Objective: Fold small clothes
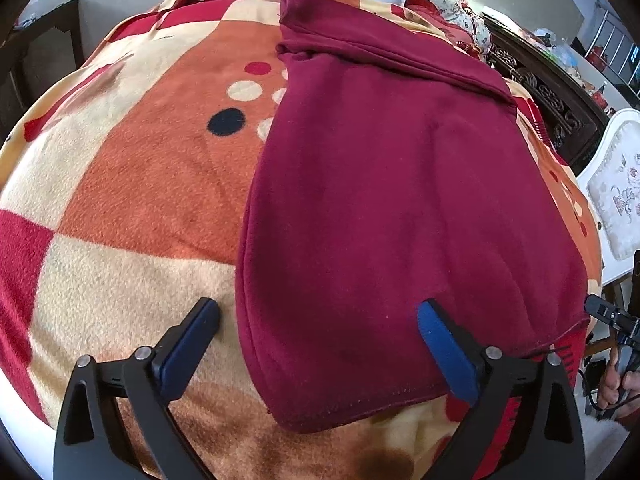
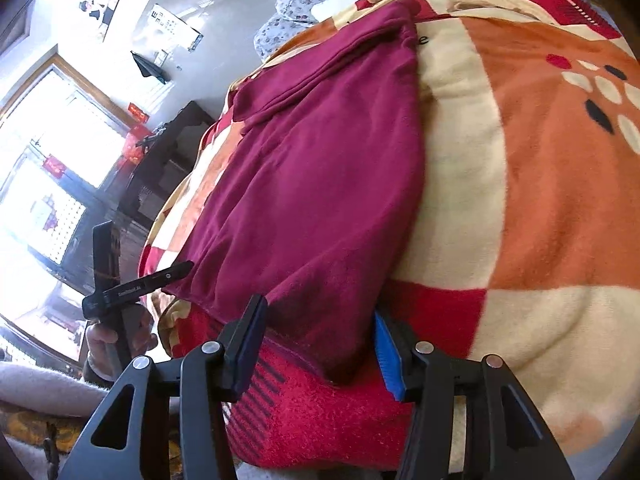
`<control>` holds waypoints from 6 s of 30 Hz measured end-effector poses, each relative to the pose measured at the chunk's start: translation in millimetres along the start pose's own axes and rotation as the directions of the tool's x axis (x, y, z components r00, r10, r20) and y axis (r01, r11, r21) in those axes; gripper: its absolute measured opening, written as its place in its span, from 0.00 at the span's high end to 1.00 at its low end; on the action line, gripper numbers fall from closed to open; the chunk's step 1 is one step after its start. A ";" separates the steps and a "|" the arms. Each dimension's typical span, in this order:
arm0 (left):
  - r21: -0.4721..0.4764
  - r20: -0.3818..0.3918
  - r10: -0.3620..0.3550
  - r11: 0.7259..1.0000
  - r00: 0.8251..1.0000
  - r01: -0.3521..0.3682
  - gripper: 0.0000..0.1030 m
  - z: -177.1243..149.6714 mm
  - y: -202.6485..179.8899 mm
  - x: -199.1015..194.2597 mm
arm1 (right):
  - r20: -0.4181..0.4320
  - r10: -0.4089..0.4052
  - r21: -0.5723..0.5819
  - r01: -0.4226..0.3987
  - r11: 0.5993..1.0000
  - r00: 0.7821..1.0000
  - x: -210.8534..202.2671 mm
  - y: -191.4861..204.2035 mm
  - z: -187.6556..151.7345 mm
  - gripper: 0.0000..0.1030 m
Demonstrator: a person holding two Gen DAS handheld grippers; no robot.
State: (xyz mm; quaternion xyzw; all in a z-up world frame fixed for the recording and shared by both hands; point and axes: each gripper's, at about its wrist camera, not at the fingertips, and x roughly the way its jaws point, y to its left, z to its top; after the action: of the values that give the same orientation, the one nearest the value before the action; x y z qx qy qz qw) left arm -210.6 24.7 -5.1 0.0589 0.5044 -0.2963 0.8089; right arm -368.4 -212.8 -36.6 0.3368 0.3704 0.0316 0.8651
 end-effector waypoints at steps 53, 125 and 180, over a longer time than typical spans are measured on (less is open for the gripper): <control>0.024 0.235 -0.045 0.999 0.971 0.041 0.93 297.5 -8.2 7.6 | 0.282 0.170 -0.035 -0.166 0.985 0.944 51.4 -32.6 314.0 0.84; 0.189 0.078 -0.061 0.981 0.995 0.046 0.92 192.6 24.1 75.6 | 0.136 -0.261 -0.208 0.285 0.936 0.956 62.5 -38.5 218.8 0.93; -0.083 0.257 0.218 0.976 0.941 -0.203 0.35 318.3 23.3 84.2 | 0.116 -0.193 -0.309 0.220 0.925 0.974 219.2 83.8 349.8 0.59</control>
State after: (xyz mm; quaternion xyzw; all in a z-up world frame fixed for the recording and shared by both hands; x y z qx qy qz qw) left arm 77.3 -117.1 72.6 0.0502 0.3907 -0.1992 0.8973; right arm 38.1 -277.2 52.8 0.1522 0.3575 -0.0140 0.9213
